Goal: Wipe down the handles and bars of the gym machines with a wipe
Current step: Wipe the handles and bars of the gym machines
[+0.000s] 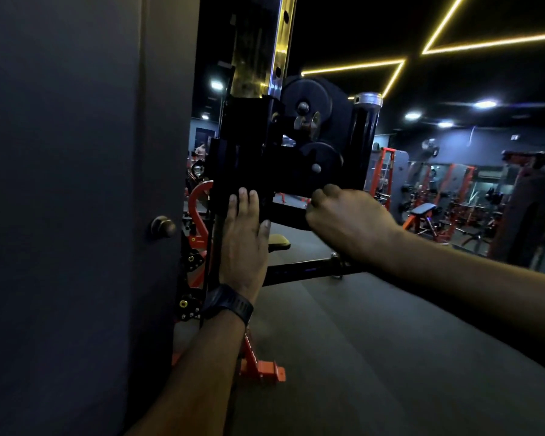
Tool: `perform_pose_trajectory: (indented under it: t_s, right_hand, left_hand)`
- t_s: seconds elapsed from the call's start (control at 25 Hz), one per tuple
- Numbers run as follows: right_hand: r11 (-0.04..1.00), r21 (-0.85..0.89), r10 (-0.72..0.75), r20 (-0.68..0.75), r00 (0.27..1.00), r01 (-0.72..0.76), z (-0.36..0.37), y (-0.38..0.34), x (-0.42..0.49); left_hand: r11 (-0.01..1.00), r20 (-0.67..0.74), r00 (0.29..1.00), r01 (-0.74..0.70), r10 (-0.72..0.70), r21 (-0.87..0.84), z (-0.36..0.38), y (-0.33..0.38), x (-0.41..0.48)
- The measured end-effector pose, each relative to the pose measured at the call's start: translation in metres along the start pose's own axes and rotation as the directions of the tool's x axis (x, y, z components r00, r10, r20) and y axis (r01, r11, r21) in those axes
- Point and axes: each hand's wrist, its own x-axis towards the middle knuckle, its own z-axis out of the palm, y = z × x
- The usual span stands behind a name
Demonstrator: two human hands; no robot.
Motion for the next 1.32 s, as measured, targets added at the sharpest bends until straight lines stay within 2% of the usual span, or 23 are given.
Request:
perform_pose_trajectory:
  t_s: [0.16,0.28,0.4,0.52,0.64,0.76,0.8,0.88,1.0,1.12,1.2,1.32]
  right_hand:
    - [0.977,-0.146,-0.156,-0.004,0.988,0.154,0.001,0.030,-0.015]
    - [0.969,-0.221,-0.128,-0.049,0.991,0.114,0.000,0.045,-0.013]
    - [0.944,-0.287,-0.185,-0.045,0.982,0.165,0.005,0.055,-0.013]
    - [0.962,-0.260,-0.129,-0.146,0.981,0.088,-0.002,0.067,-0.006]
    - [0.929,-0.344,-0.184,-0.113,0.976,0.135,-0.004,0.072,-0.005]
    - [0.949,-0.312,-0.100,-0.166,0.981,0.044,-0.015,0.079,0.002]
    - [0.951,-0.304,-0.112,-0.166,0.980,0.058,-0.017,0.080,0.005]
    - [0.928,-0.360,-0.146,-0.115,0.983,0.096,-0.019,0.082,0.009]
    - [0.926,-0.378,-0.025,-0.053,0.998,0.003,-0.024,0.073,0.015]
    - [0.862,-0.498,-0.078,0.045,0.996,0.090,-0.028,0.056,0.017]
    - [0.890,-0.454,-0.020,0.066,0.998,0.048,-0.031,0.042,0.018]
    - [0.968,-0.251,0.023,0.160,0.987,0.018,-0.030,0.021,0.018]
  left_hand:
    - [1.000,0.002,1.000,-0.016,0.016,-0.014,0.002,-0.001,0.005]
    - [0.999,-0.007,0.999,-0.037,0.037,-0.022,0.001,-0.005,0.008]
    - [0.999,0.005,0.999,-0.032,0.033,-0.035,0.001,-0.004,0.007]
    - [0.999,0.004,1.000,-0.031,0.031,-0.014,0.000,-0.004,0.006]
    - [1.000,0.006,1.000,-0.027,0.027,-0.004,0.003,-0.003,0.006]
    - [1.000,-0.019,0.999,-0.028,0.028,0.001,0.003,-0.005,0.007]
    - [1.000,-0.018,0.999,-0.028,0.028,-0.001,0.004,-0.005,0.007]
    - [0.999,-0.016,0.999,-0.028,0.028,-0.018,0.004,-0.005,0.006]
    - [0.999,-0.024,0.999,-0.038,0.038,-0.021,0.003,-0.007,0.007]
    - [0.999,-0.002,1.000,-0.026,0.026,-0.041,0.002,-0.006,0.007]
    - [0.999,-0.007,1.000,-0.017,0.017,-0.042,-0.001,-0.005,0.007]
    - [0.999,-0.006,1.000,-0.022,0.022,-0.037,-0.001,-0.004,0.006]
